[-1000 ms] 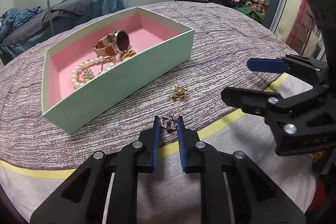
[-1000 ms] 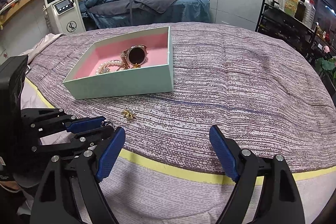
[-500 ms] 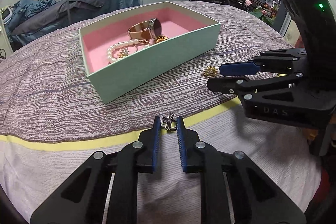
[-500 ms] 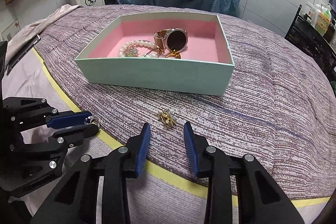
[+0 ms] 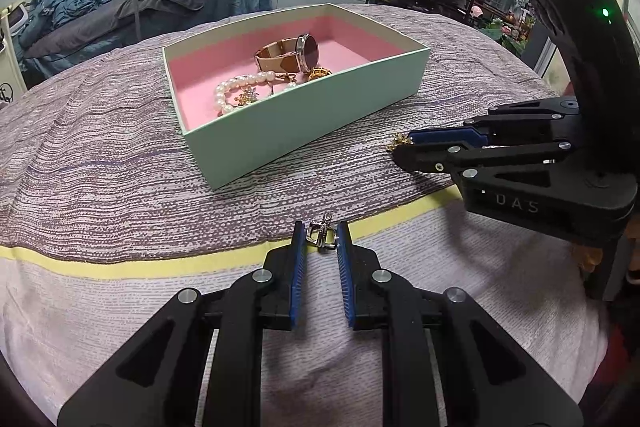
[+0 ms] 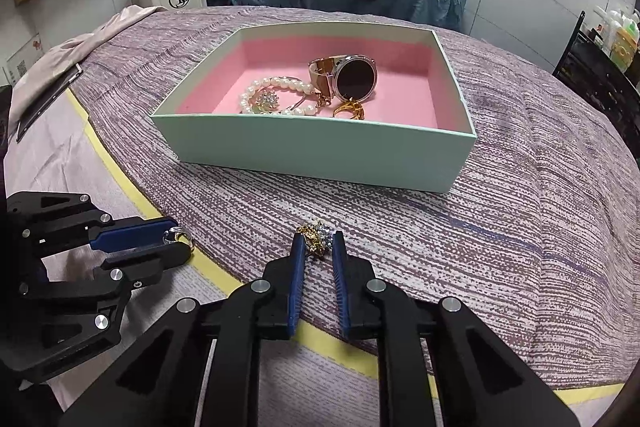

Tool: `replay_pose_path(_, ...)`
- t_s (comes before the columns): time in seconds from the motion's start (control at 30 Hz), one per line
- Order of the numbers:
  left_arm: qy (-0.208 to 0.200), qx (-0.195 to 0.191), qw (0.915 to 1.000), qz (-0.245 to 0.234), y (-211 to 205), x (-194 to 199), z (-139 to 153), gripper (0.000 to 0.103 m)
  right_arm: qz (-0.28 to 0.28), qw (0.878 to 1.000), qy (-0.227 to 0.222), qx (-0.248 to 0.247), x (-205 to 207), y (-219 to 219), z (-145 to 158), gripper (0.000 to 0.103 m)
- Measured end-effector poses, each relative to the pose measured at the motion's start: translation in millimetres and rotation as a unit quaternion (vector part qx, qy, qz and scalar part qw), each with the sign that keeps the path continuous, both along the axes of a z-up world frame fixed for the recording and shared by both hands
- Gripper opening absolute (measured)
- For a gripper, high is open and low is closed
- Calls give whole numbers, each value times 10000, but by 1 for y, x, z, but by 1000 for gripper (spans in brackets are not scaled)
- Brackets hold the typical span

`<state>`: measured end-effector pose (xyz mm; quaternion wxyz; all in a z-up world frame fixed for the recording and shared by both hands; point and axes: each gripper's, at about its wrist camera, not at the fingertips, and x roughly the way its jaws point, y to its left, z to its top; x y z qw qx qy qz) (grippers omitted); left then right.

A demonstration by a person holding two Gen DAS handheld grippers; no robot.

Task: Organize jewelry
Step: 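Grasp a gold charm with the right tool while the left tool holds the silver ring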

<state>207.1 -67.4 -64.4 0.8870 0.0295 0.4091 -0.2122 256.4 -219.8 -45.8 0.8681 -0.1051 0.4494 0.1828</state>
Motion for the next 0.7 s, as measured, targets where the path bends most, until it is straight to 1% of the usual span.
replay_pose_path(0.4, -77, -85, 9999, 34, 11, -11, 10, 16, 54, 9997, 9, 243, -15, -3, 6, 14)
replay_pose_path(0.7, -81, -103, 9999, 71, 15, -12, 11, 13, 44, 9996, -7, 278, -20, -5, 8, 14)
